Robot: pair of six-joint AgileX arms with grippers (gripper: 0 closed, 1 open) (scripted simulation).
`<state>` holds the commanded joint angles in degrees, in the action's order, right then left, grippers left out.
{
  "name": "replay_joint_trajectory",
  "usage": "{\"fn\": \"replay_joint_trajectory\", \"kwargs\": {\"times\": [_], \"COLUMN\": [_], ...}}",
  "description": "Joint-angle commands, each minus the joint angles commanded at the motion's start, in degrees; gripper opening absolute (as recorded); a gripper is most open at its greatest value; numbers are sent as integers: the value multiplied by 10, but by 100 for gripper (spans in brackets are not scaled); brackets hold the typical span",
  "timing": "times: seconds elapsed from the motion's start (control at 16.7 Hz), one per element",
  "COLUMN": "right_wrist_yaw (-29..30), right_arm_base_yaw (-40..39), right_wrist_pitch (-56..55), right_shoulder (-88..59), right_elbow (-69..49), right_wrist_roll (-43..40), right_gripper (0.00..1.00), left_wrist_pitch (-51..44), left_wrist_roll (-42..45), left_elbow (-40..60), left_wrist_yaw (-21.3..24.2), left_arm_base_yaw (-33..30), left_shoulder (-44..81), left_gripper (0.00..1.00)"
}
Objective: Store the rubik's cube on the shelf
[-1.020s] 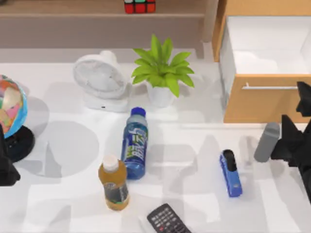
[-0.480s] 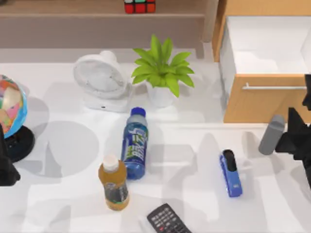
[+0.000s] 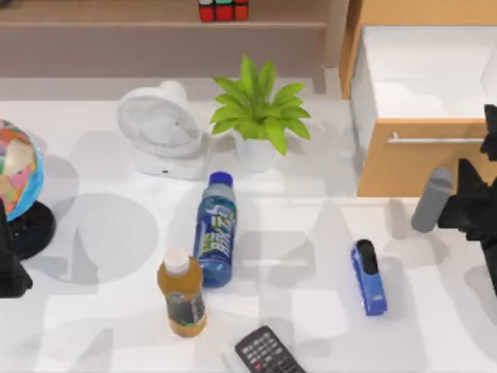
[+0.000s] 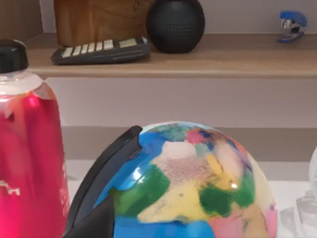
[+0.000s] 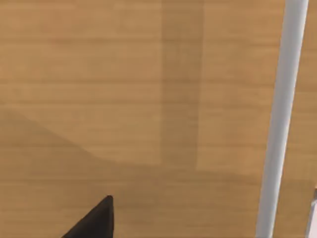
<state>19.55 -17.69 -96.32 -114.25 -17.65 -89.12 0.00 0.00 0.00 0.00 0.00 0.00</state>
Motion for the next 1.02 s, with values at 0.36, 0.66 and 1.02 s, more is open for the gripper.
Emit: {"fn": "replay_joint_trajectory", "kwargs": {"times": [0.36,0.66,1.02], "right_wrist_yaw": [0,0,0], "right_arm_base_yaw": [0,0,0], "right_wrist_pitch": [1,1,1], "right_shoulder": [0,0,0], "right_elbow": [-1,-1,-1], "right_wrist_roll": [0,0,0], "right_gripper": [85,47,2], "left_wrist_pitch": [0,0,0], "left_wrist_roll": [0,0,0], "left_elbow": [0,0,0], "left_wrist_yaw": [0,0,0], "left_arm_base_yaw": [0,0,0], "left_shoulder": [0,0,0], "left_gripper": [100,100,100]}}
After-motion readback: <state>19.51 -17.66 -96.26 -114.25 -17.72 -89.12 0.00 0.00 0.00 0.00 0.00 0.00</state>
